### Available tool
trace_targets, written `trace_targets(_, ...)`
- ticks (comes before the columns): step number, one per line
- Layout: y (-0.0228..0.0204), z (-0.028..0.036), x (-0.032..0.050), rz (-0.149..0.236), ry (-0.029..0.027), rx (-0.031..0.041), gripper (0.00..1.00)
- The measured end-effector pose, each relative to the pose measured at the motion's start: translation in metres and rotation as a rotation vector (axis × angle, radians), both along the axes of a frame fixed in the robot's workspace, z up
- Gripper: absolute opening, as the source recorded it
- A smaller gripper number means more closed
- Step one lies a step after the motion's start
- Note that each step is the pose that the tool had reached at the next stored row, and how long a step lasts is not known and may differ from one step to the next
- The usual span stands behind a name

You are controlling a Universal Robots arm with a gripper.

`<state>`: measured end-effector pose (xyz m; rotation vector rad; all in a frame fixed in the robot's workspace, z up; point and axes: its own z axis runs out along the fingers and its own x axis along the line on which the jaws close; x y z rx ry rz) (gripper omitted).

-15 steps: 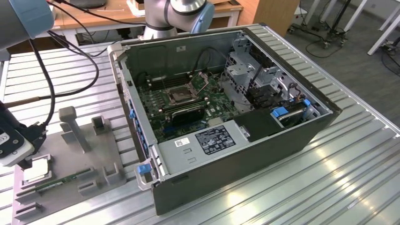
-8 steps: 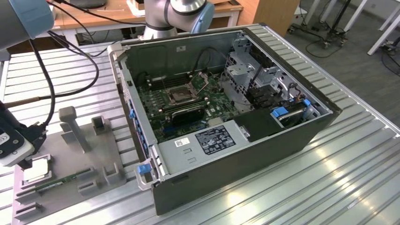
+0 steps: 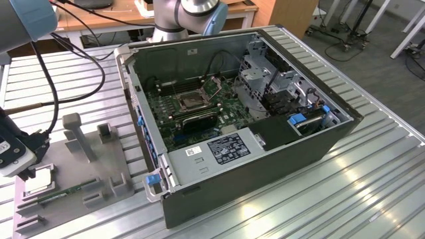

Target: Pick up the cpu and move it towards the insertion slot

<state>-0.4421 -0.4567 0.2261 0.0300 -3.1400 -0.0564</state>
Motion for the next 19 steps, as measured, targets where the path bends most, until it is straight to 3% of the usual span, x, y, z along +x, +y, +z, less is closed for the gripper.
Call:
trace_targets(3, 0.0, 0.0, 0.0, 0.0, 0.0001, 0.0, 0.24)
trace_targets(8, 0.0, -0.0001, 0.0, 0.0, 0.0, 0.0, 0.47)
trace_targets(9, 0.0, -0.0001, 0.0, 0.0, 0.0, 0.0, 0.47)
trace_targets(15, 0.0, -0.0002, 0.0, 0.0, 0.0, 0.0, 0.76)
trace_targets(16, 0.0, -0.0001, 0.0, 0.0, 0.0, 0.0, 0.76)
trace_targets(17, 0.0, -0.0002, 0.0, 0.0, 0.0, 0.0, 0.82)
trace_targets(19, 0.0, -0.0002, 0.0, 0.0, 0.0, 0.0, 0.82)
